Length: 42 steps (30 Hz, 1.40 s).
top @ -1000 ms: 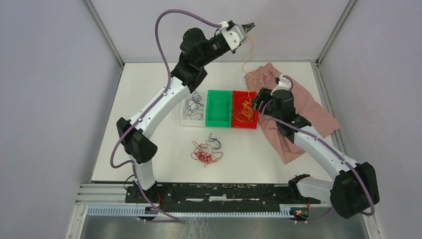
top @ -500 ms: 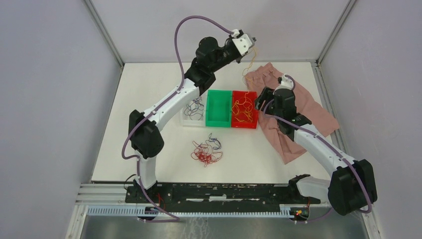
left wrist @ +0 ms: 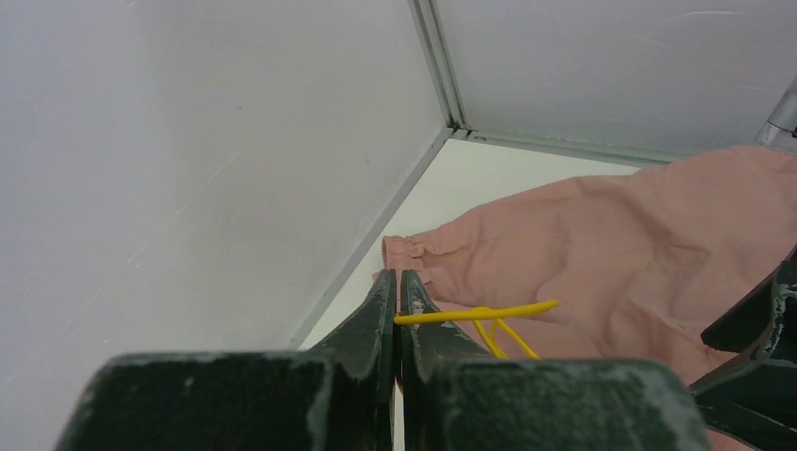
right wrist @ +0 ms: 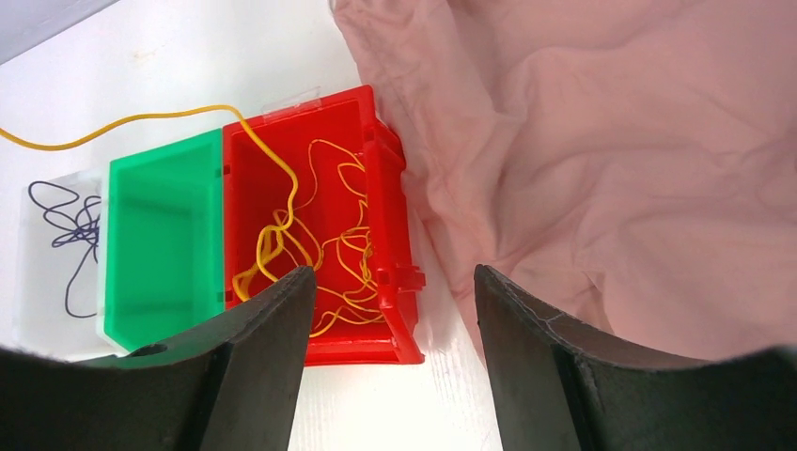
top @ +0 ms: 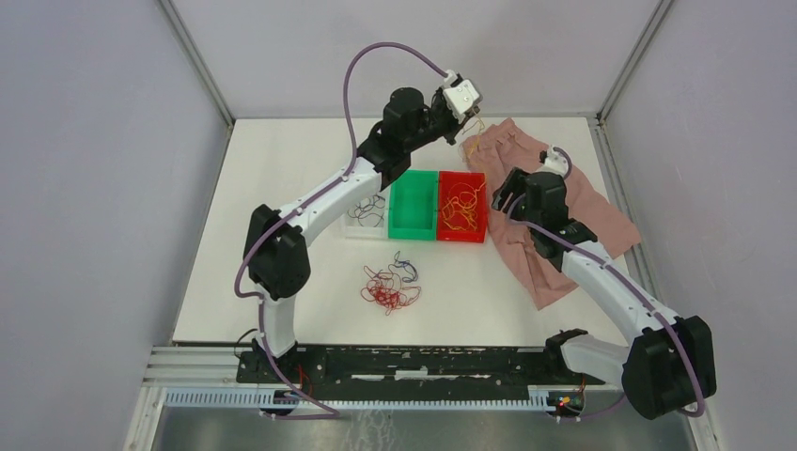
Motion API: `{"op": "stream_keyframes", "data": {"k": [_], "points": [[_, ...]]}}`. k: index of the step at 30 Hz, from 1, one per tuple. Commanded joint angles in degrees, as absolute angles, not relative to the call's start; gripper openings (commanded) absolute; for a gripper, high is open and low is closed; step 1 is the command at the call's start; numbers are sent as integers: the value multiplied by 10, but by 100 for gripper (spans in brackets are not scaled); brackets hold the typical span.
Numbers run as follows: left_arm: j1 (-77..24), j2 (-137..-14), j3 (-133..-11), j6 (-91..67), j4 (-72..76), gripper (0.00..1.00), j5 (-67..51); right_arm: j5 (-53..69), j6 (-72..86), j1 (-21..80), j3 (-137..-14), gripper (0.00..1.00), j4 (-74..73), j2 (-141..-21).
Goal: Untangle the cables
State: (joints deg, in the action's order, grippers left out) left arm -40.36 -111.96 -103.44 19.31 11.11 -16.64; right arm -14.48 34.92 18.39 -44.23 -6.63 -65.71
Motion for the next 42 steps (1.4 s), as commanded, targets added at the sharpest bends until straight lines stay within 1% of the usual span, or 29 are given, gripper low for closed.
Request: {"op": "stream_keyframes", "data": {"k": [1,8,12,19,23,33,36,38,39,42], "points": [[-408,-1112,-1043,162,94,3,-151,-151,366,176,-437,69,-59,-638],[-406,-1099,-978,276,46,3,-119,-133,371,168,-432,68,-58,-640],[-406,-1093,-946,320,48,3,-94,-119,378,164,-430,67,-55,-646],[-414,-1112,-954,336,-3,3,-123,-89,406,154,-428,64,-51,-651],[-425,-1141,-974,350,-62,3,-123,-78,415,141,-424,62,-56,-641],[-439,-1206,-1025,364,-113,3,-119,-60,429,108,-401,61,-67,-604],[-443,-1227,-1048,351,-155,7,-137,-50,436,97,-396,61,-64,-599],[-443,-1239,-1065,348,-190,12,-157,-43,440,91,-394,60,-62,-598],[-443,-1244,-1074,347,-208,15,-164,-40,442,87,-393,60,-60,-598],[-442,-1258,-1095,355,-256,32,-176,-27,450,80,-392,59,-54,-600]]}}
